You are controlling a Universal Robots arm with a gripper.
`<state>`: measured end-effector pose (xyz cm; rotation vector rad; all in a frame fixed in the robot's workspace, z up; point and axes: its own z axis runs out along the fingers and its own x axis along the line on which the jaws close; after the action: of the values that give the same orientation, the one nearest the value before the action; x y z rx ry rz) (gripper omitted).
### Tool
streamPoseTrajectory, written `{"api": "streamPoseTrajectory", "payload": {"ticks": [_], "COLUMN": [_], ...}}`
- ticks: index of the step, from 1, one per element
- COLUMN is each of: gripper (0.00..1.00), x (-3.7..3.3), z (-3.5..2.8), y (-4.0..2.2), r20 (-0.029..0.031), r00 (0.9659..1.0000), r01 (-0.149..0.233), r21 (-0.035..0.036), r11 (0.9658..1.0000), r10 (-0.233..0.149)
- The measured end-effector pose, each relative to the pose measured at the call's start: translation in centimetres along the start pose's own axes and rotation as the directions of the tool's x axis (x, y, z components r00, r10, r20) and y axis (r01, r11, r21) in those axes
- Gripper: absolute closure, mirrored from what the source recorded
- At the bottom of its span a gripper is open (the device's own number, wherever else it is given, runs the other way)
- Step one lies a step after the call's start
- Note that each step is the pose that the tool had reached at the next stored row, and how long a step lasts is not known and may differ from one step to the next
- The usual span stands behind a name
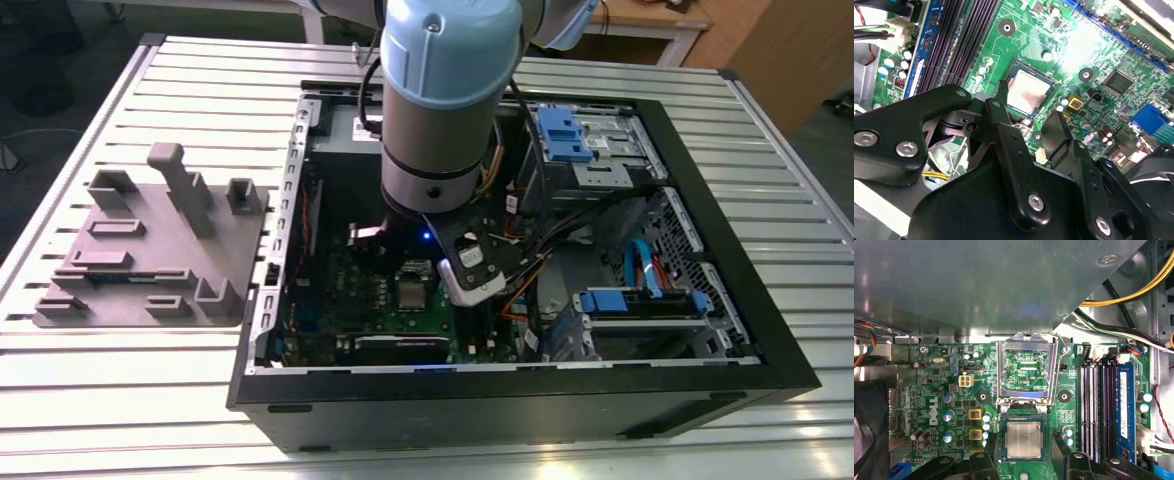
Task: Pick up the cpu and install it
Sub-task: 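Place the cpu into insertion slot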
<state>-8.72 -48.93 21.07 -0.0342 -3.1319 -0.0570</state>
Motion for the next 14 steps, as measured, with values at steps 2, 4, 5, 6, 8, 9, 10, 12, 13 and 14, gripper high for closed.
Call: {"api": "streamPoseTrajectory", "payload": {"ticks": [2,4,5,6,8,9,10,12,13,14], "gripper": [0.46,0.46,0.46,0.46,0.46,0.46,0.46,0.46,0.46,0.46], "x": [0.00,0.00,0.00,0.00,0.01,0.01,0.01,0.01,0.01,0.01], "z": [-0.19,-0.22,-0.22,-0.49,-0.78,-0.78,-0.79,-0.80,-0.80,-0.81], "y": [0.01,0.01,0.01,0.02,0.03,0.03,0.03,0.03,0.03,0.03], "r20": [-0.0001,-0.0001,-0.0001,-0.0001,-0.0003,-0.0002,-0.0002,-0.0003,-0.0003,-0.0003], "r00": [1.0000,1.0000,1.0000,1.0000,1.0000,1.0000,1.0000,1.0000,1.0000,1.0000], "r01": [0.000,0.000,0.000,0.000,0.000,0.000,0.000,0.000,0.000,0.000], "r21": [0.0001,0.0001,0.0001,0.0001,0.0001,0.0001,0.0001,0.0001,0.0000,0.0001], "r11": [1.0000,1.0000,1.0000,1.0000,1.0000,1.0000,1.0000,1.0000,1.0000,1.0000], "r10": [0.000,0.000,0.000,0.000,0.000,0.000,0.000,0.000,0.000,0.000]}}
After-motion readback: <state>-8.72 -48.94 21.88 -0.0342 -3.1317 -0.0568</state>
